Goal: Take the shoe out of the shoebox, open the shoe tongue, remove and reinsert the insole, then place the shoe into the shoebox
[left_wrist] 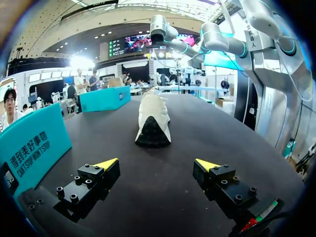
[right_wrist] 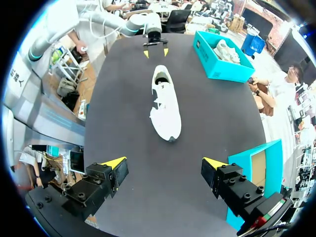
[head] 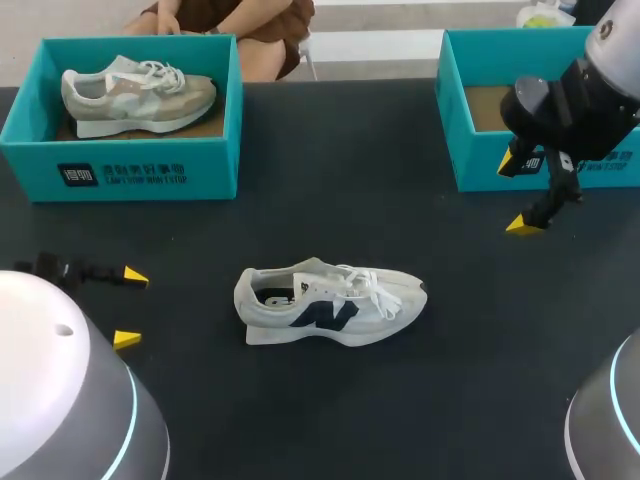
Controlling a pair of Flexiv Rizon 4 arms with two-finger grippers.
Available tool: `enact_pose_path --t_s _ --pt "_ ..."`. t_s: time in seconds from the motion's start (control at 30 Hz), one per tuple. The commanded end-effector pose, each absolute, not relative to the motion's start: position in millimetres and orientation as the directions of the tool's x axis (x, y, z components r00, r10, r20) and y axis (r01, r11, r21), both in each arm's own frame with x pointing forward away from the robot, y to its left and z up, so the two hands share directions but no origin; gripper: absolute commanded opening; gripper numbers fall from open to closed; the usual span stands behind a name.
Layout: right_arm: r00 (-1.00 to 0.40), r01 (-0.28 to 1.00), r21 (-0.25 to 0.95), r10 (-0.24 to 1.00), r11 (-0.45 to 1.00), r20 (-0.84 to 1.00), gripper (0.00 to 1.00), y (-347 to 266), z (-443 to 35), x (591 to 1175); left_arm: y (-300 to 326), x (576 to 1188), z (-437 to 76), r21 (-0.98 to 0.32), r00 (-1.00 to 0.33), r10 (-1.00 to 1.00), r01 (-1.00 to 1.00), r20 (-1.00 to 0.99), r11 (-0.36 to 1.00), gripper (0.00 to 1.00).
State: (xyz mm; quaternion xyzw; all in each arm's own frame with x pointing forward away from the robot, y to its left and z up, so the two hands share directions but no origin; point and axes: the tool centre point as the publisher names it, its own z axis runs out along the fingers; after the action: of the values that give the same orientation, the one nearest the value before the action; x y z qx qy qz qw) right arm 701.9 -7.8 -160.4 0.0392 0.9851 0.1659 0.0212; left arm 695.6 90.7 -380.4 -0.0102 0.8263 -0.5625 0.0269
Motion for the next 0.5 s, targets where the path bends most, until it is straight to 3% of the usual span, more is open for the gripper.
enact_pose_path --t_s 0.03,0.5 --pt "-0.996 0.071 0.325 0.084 0.943 -0.026 1.0 -6.6 -161.0 704.0 85.3 693.1 -380.7 -0.93 -0.999 -0.038 0.016 -0.032 0.368 1.0" --pt "-0.996 0.071 0.325 0.084 0.943 -0.026 1.0 -6.6 -161.0 704.0 16.1 701.5 -387.1 -0.937 -0.999 -0.02 0.039 -0.049 0.348 1.0"
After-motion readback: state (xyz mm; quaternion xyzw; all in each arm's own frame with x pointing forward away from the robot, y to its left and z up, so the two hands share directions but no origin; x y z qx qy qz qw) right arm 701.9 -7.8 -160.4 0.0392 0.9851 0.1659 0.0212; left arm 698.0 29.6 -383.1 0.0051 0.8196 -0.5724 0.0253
